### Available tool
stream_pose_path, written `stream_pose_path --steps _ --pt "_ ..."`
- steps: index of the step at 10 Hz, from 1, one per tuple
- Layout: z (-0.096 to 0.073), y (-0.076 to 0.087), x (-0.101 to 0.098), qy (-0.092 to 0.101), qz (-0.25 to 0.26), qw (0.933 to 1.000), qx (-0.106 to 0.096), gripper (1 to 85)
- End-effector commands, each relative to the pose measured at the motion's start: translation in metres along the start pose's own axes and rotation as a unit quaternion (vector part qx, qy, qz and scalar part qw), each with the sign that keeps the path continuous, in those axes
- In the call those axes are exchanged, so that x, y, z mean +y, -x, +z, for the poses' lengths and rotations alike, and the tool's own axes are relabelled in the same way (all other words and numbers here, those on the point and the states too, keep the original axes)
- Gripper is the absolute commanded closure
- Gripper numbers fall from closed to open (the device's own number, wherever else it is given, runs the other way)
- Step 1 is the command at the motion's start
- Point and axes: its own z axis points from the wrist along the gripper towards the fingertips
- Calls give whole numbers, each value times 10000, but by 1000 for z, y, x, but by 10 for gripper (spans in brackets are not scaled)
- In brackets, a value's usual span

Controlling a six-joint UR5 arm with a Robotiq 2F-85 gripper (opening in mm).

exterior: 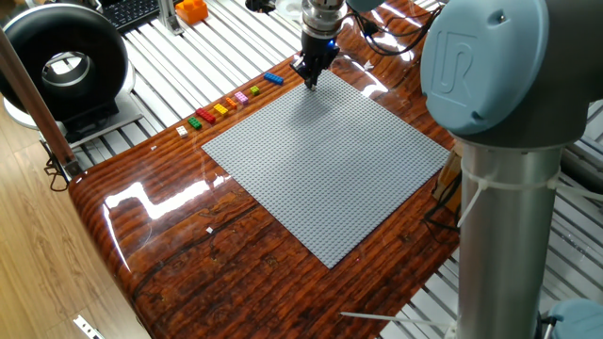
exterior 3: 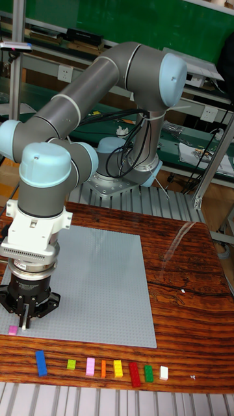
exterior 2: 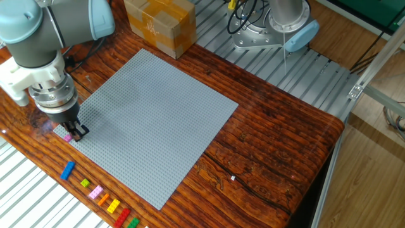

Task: Build with small Lego blocks

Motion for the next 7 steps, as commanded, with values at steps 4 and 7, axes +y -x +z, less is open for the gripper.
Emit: stream_pose_path --steps 4,7 --pt "-1 2 -11 -156 -120 9998 -48 847" --pt "0 4 -5 -48 -84 9999 -84 847"
